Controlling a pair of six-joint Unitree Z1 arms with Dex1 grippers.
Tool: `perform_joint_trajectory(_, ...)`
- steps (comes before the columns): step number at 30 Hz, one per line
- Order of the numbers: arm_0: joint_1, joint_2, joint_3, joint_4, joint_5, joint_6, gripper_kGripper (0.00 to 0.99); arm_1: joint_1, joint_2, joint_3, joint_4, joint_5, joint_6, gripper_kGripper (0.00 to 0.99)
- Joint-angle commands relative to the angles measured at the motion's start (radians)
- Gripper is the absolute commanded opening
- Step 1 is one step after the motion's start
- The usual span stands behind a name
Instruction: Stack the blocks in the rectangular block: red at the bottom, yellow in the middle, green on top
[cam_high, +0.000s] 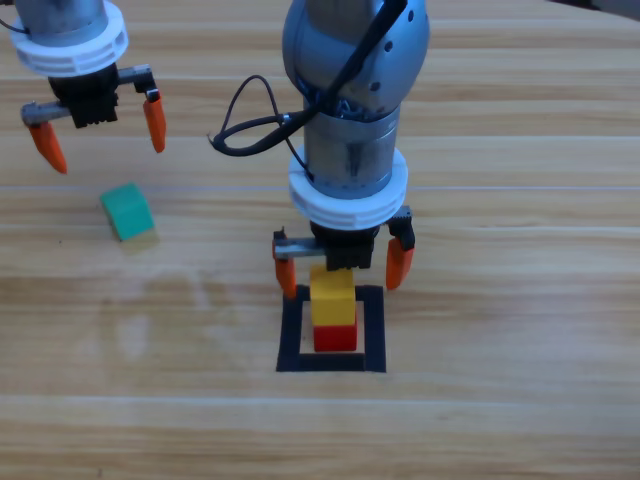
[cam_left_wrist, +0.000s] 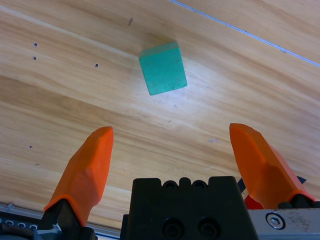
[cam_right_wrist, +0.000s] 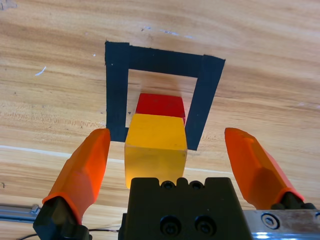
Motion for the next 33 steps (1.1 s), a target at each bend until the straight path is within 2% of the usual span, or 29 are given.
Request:
perform_joint_trajectory(1,0.016,0.073,0.018,0.005,-0.004,-0.017,0.990,0.035,-0.126,0.005,0.015,-0.078,-0.053,0.990)
perform_joint_trajectory(4,0.016,0.088,0.041,-0.021,-0.007,-0.018,0.990,0.044,-0.215,0.001,0.012,-0.121,-0.108,0.990)
perform_joint_trajectory(8,0.014,0.086,0.104,-0.083,-0.011,-0.040,0.990,0.043,-0.295,0.045,0.006,-0.128,-0.240,0.990)
perform_joint_trajectory(11,0.016,0.080,0.145,-0.129,-0.024,-0.046,0.990,0.033,-0.397,0.200,-0.076,-0.131,-0.338,0.990)
perform_joint_trajectory(13,0.020,0.076,0.168,-0.155,-0.031,-0.049,0.989,0.004,-0.535,0.456,-0.257,-0.107,-0.415,0.990)
perform_joint_trajectory(15,0.028,0.071,0.194,-0.184,-0.041,-0.057,0.989,-0.053,-0.745,0.845,-0.586,0.030,-0.524,0.990)
perform_joint_trajectory(17,0.036,0.065,0.213,-0.210,-0.054,-0.060,0.988,-0.089,-0.899,1.115,-0.827,0.137,-0.618,0.990)
perform_joint_trajectory(25,0.073,0.042,0.268,-0.290,-0.077,-0.083,0.988,-0.115,-1.017,1.292,-0.846,0.134,-0.803,0.989)
perform_joint_trajectory(29,0.092,0.039,0.283,-0.317,-0.084,-0.080,0.986,-0.115,-1.017,1.332,-0.870,0.070,-0.828,0.989)
perform_joint_trajectory(33,0.099,0.040,0.292,-0.330,-0.076,-0.077,0.988,-0.115,-0.994,1.345,-0.895,0.063,-0.829,0.989)
